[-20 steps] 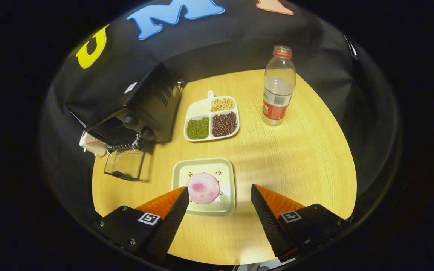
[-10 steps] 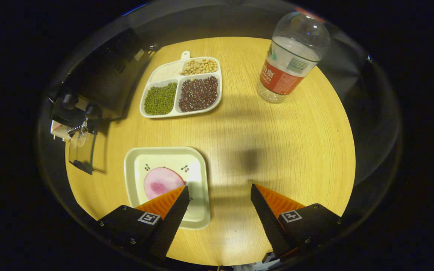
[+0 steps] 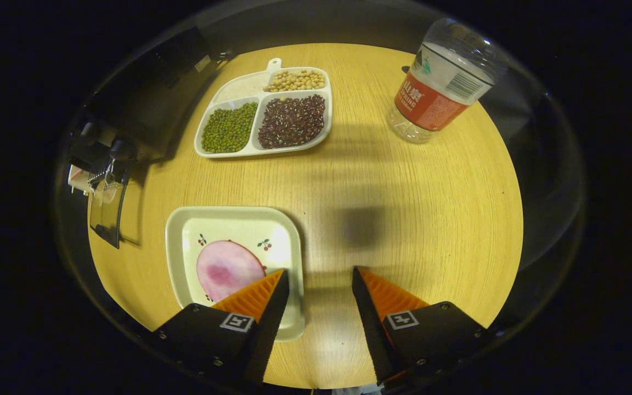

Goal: Open the electric oven with the left hand, put the food in, and close the electric oven.

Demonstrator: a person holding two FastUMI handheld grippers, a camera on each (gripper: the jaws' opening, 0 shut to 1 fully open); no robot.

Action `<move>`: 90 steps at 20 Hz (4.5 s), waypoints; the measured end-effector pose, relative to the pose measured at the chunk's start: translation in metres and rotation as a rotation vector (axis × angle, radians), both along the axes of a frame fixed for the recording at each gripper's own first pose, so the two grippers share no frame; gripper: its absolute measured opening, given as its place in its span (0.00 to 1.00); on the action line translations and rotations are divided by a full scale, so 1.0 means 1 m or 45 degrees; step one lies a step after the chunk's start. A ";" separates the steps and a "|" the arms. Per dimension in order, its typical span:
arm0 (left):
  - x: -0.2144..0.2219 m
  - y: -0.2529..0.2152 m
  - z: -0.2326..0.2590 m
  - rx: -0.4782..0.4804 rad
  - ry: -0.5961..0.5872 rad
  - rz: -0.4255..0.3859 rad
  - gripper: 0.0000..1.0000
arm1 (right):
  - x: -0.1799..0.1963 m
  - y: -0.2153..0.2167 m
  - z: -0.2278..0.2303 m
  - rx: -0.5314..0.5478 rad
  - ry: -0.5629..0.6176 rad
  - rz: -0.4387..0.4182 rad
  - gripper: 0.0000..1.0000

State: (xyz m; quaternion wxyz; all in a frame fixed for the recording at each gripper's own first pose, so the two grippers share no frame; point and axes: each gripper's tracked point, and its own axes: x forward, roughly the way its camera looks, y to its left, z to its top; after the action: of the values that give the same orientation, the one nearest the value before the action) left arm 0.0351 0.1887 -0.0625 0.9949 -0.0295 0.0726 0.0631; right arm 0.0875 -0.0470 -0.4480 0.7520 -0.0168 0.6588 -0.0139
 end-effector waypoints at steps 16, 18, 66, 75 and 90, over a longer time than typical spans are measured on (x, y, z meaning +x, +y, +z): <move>-0.002 -0.014 0.018 0.036 -0.022 -0.050 1.00 | -0.027 0.029 0.004 0.700 -0.117 -0.507 0.00; 0.001 -0.019 0.019 0.032 -0.021 -0.063 1.00 | -0.034 0.037 0.007 0.841 -0.164 -0.637 0.00; -0.036 0.189 -0.004 0.070 0.007 0.102 1.00 | 0.114 0.365 0.062 0.905 -0.618 -1.591 0.00; -0.030 0.221 -0.013 0.086 0.049 0.170 0.93 | 0.170 0.395 0.051 0.952 -0.664 -1.771 0.00; 0.006 0.142 -0.018 0.030 0.015 0.022 0.96 | 0.123 0.368 0.097 0.915 -0.667 -1.222 0.28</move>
State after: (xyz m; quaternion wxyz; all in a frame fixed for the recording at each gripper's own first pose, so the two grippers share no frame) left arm 0.0406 0.3308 -0.0806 0.9942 -0.0181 0.0775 0.0729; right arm 0.2110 0.3213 -0.3511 0.7566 0.5354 0.3519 -0.1305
